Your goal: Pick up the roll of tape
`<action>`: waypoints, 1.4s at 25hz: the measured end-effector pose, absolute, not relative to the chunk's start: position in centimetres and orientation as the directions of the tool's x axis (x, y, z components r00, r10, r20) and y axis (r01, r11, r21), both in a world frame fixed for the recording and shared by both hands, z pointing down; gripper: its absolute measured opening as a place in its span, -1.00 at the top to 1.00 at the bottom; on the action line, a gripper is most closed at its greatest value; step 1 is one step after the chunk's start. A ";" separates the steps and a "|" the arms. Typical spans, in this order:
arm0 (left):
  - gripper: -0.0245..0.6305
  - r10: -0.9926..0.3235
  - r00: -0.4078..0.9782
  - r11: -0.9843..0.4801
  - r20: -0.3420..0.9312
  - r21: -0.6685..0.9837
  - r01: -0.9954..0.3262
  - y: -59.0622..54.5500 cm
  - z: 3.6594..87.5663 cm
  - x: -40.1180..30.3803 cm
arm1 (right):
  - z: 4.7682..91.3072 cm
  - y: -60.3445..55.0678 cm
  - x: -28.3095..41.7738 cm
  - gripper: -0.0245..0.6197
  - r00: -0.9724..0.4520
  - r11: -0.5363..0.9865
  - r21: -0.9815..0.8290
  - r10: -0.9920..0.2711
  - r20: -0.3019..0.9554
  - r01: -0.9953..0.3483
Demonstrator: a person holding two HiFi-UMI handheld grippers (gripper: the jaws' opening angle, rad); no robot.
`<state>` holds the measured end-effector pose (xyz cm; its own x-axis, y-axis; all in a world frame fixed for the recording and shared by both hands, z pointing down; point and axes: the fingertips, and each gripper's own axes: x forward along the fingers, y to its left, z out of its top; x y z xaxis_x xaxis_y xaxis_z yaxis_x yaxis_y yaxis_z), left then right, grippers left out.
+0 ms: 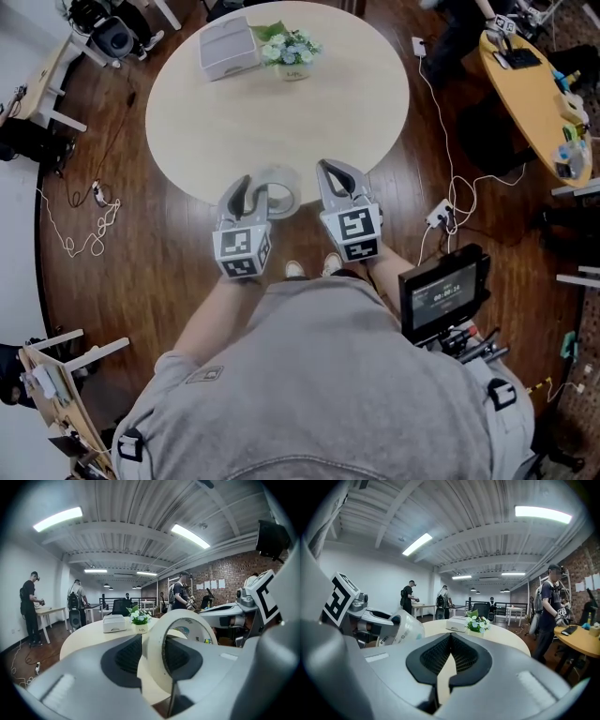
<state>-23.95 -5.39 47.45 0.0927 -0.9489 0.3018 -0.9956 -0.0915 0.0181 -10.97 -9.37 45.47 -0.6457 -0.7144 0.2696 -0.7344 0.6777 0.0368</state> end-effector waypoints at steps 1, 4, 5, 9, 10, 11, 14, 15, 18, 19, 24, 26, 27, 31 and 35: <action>0.56 -0.949 0.097 -0.096 0.300 0.018 -0.995 -5.2 47.4 -24.0 | 45.5 -9.2 -10.9 0.88 -0.641 0.673 0.035 -0.718 0.273 -0.739; 0.56 -0.947 0.106 -0.106 0.303 0.016 -0.994 -4.4 47.5 -24.4 | 45.5 -8.4 -11.2 0.88 -0.629 0.662 0.032 -0.725 0.280 -0.749; 0.56 -0.946 0.107 -0.107 0.305 0.016 -0.994 -4.2 47.6 -24.5 | 45.6 -8.1 -11.3 0.88 -0.627 0.660 0.032 -0.726 0.282 -0.750; 0.56 -0.947 0.111 -0.109 0.300 0.023 -0.994 -3.6 47.6 -24.8 | 45.7 -7.3 -11.6 0.89 -0.621 0.658 0.040 -0.727 0.292 -0.752; 0.56 -0.949 0.112 -0.110 0.296 0.023 -0.994 -3.5 47.4 -24.8 | 45.7 -7.2 -11.7 0.89 -0.621 0.658 0.043 -0.728 0.292 -0.751; 0.56 -0.950 0.113 -0.111 0.292 0.024 -0.994 -3.4 47.3 -24.9 | 45.6 -7.1 -11.8 0.89 -0.621 0.659 0.046 -0.728 0.291 -0.751; 0.56 -0.952 0.115 -0.113 0.285 0.024 -0.993 -3.3 47.1 -25.2 | 45.5 -6.8 -12.2 0.89 -0.622 0.661 0.057 -0.728 0.290 -0.748; 0.56 -0.952 0.116 -0.114 0.283 0.024 -0.993 -3.2 47.1 -25.3 | 45.5 -6.7 -12.3 0.89 -0.622 0.662 0.060 -0.727 0.290 -0.747; 0.56 -0.952 0.119 -0.116 0.282 0.028 -0.993 -3.0 47.2 -25.5 | 45.4 -6.6 -12.6 0.89 -0.623 0.664 0.065 -0.726 0.291 -0.745; 0.56 -0.952 0.119 -0.116 0.283 0.027 -0.993 -3.0 47.1 -25.5 | 45.4 -6.5 -12.6 0.89 -0.623 0.665 0.066 -0.726 0.291 -0.744; 0.56 -0.951 0.121 -0.119 0.285 0.024 -0.993 -3.0 47.1 -25.5 | 45.3 -6.4 -12.5 0.89 -0.622 0.665 0.070 -0.726 0.292 -0.744; 0.56 -0.950 0.124 -0.121 0.285 0.026 -0.992 -3.1 47.1 -25.5 | 45.3 -6.5 -12.6 0.89 -0.622 0.665 0.070 -0.727 0.293 -0.744; 0.56 -0.950 0.124 -0.122 0.286 0.026 -0.992 -3.2 47.1 -25.5 | 45.3 -6.5 -12.6 0.89 -0.622 0.665 0.070 -0.727 0.292 -0.744; 0.56 -0.950 0.127 -0.124 0.285 0.026 -0.992 -3.2 47.2 -25.5 | 45.4 -6.5 -12.7 0.89 -0.622 0.665 0.071 -0.726 0.292 -0.743; 0.56 -0.950 0.123 -0.120 0.287 0.027 -0.992 -3.3 47.1 -25.6 | 45.3 -6.6 -12.7 0.89 -0.624 0.668 0.073 -0.725 0.293 -0.741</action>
<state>-25.58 -3.33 47.11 0.1226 -0.9500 0.2871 -0.9924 -0.1199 0.0269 -12.74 -6.64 45.30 -0.6241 -0.7245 0.2925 -0.7410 0.6676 0.0725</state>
